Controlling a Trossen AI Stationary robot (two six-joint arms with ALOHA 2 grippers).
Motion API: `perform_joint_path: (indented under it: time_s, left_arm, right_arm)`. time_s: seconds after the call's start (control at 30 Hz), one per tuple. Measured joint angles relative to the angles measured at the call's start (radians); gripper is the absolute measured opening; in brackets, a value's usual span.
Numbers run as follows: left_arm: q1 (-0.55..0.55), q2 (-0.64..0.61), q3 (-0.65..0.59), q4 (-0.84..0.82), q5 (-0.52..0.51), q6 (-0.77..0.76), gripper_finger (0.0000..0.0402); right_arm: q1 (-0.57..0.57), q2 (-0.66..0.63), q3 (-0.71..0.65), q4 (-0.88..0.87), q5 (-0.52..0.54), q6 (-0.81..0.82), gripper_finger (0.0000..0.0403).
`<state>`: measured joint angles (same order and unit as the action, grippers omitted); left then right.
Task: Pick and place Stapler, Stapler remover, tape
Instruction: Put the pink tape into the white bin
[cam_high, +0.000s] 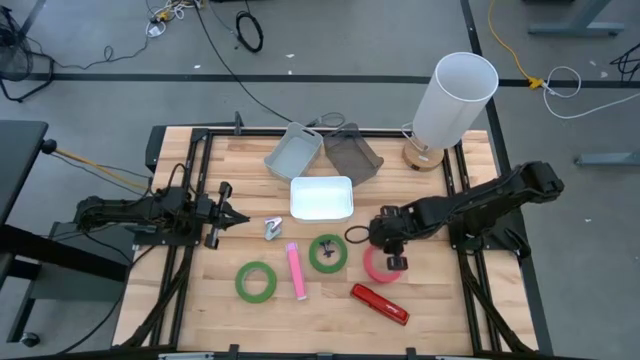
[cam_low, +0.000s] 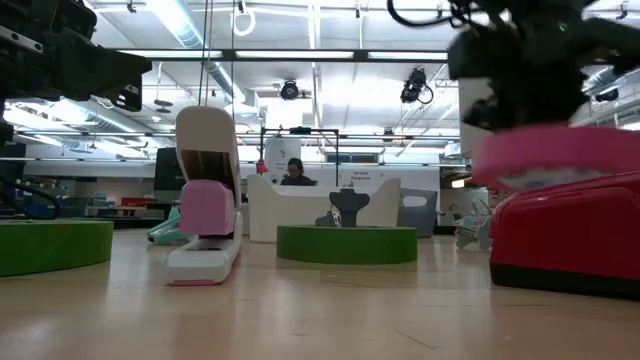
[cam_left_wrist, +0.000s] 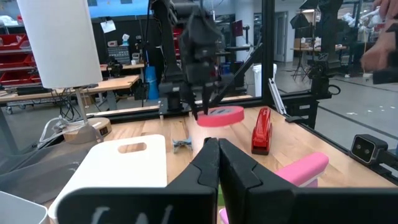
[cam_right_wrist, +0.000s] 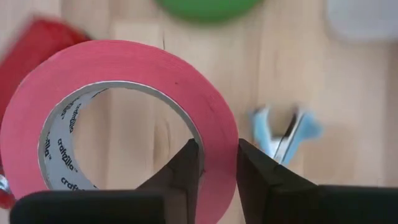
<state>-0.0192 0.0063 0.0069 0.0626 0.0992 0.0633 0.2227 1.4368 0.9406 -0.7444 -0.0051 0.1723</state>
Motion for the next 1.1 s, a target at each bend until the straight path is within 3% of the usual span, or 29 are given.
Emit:
perform_joint_path:
  time_s: [0.6,1.1]
  left_arm:
    - [0.000,0.000,0.000,0.000,0.000,0.000,0.0007]
    - [0.000,0.000,0.000,0.000,0.000,0.000,0.0007]
  right_arm:
    - [-0.151,-0.001,0.294,-0.017,-0.002,-0.055,0.0082]
    - [-0.242,-0.001,0.315,0.207,-0.003,-0.081,0.0082]
